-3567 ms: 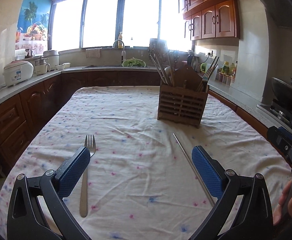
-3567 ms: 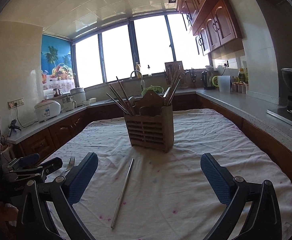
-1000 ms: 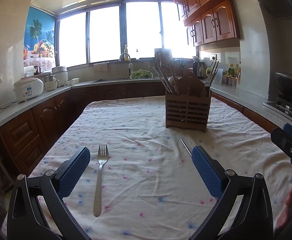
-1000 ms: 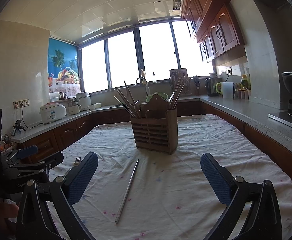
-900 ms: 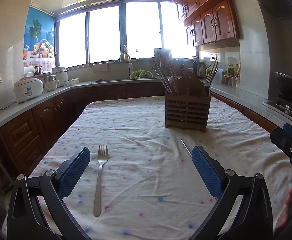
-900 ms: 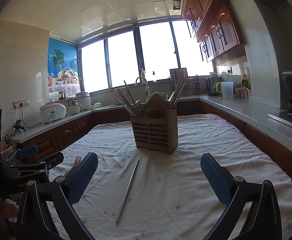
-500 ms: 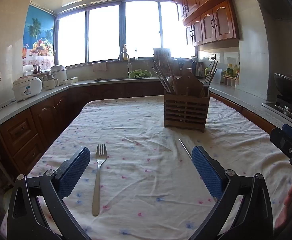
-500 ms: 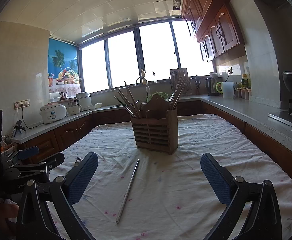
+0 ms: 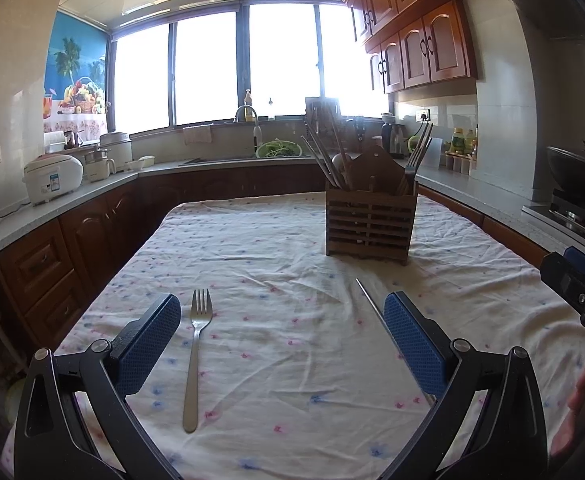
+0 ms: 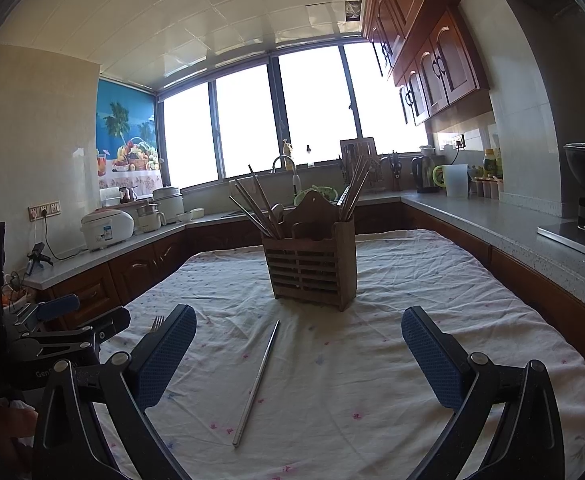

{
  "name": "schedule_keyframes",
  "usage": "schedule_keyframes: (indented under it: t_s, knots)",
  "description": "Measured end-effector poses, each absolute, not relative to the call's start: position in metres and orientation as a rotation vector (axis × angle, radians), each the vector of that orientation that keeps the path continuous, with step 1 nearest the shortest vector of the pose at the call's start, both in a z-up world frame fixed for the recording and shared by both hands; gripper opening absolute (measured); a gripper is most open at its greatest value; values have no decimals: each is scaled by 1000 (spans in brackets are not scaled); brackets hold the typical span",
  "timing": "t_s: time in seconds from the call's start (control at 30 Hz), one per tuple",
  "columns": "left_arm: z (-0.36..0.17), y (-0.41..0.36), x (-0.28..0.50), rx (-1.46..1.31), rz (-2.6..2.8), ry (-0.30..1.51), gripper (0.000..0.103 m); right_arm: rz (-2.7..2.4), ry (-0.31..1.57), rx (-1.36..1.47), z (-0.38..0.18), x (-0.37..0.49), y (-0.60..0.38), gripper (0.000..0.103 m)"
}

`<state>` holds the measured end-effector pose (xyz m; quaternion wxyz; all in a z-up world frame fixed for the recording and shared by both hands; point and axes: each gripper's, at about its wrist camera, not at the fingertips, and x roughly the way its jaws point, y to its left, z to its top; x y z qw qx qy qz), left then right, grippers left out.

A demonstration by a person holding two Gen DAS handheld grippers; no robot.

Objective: Organize utensils

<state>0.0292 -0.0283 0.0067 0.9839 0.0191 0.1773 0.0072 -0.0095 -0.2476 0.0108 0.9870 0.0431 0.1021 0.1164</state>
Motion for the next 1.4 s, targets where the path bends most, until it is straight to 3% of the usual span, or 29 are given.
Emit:
schedule_keyframes:
  t_s: [1.4]
  knots:
    - [1, -28, 40, 19, -20, 388, 103, 235, 253, 103, 8, -1, -244, 103]
